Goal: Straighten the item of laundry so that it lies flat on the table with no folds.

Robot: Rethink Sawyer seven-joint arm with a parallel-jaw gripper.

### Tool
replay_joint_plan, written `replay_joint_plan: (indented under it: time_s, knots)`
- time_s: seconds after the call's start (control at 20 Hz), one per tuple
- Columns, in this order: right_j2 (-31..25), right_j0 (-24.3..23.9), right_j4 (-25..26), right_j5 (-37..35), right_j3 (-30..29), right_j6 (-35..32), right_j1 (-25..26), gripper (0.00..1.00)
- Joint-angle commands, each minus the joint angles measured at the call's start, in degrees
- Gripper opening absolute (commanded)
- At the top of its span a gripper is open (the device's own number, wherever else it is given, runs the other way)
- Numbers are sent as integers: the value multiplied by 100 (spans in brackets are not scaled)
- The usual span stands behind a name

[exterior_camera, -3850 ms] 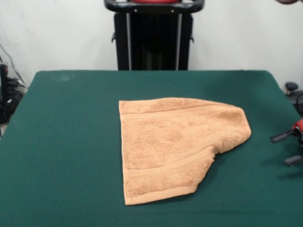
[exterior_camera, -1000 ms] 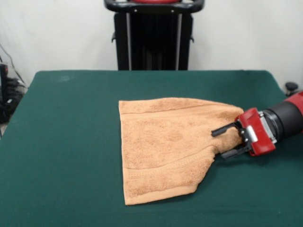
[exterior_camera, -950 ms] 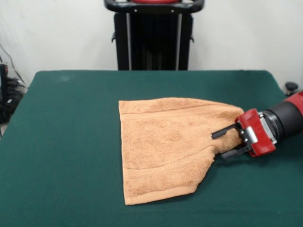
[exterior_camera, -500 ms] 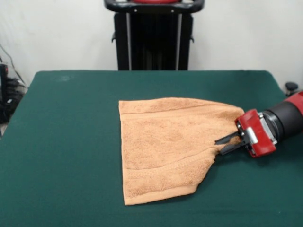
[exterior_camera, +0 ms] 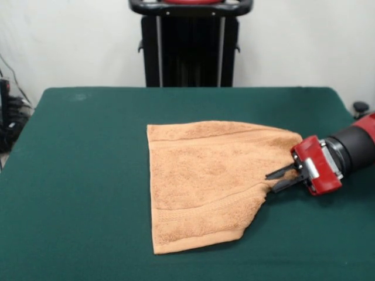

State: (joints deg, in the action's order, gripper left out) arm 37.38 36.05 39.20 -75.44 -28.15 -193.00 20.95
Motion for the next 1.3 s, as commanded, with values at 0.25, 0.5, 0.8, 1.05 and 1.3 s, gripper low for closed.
replay_joint_plan:
  time_s: [0.25, 0.5, 0.8, 1.05, 1.3]
  knots:
    - [-1168, -257, -191, 1309, -101, 1536, 740, 100]
    - [-1241, -272, -278, 1319, -107, 1396, 737, 100]
    - [-1488, -212, -407, 1754, -457, 1372, 501, 100]
    - [-1795, -213, -541, 2063, -803, 1518, 198, 100]
    - [-2005, -219, -533, 2326, -983, 1419, 65, 100]
